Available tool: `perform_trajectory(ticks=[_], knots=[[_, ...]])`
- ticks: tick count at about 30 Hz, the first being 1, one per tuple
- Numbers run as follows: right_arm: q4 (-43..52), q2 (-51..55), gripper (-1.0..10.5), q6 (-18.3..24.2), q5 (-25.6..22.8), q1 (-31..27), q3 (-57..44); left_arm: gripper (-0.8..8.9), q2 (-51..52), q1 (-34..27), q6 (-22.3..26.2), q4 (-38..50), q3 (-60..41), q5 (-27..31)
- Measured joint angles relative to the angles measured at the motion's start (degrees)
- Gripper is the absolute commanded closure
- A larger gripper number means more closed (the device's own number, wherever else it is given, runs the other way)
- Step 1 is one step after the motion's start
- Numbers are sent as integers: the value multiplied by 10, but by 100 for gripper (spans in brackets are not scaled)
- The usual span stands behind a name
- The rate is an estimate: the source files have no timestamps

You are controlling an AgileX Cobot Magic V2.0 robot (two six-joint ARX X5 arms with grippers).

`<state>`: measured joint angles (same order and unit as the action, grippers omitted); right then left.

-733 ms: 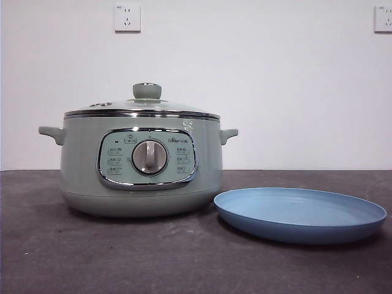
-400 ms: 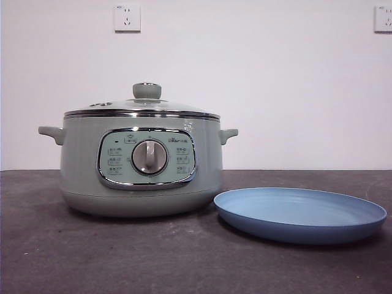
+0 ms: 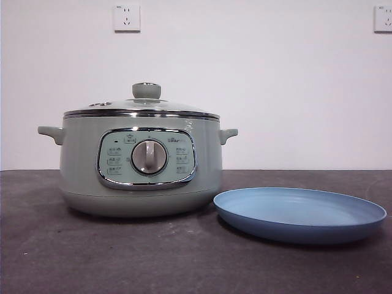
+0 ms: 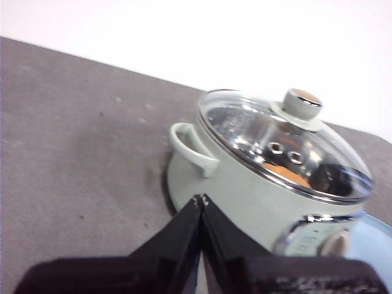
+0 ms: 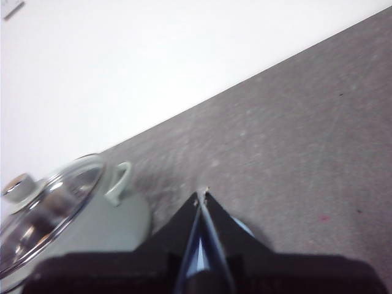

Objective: Take the potato out from the steamer,put the potato on the plate,close the lid

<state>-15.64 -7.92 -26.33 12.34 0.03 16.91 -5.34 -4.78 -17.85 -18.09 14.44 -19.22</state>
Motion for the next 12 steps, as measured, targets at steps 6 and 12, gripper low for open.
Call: perform_trajectory(ticks=[6, 12], knots=[[-98, -120, 959, 70, 89, 0, 141, 822, -114, 0, 28, -43, 99, -83], [-229, -249, 958, 174, 186, 0, 287, 822, -230, 0, 99, -113, 212, -175]])
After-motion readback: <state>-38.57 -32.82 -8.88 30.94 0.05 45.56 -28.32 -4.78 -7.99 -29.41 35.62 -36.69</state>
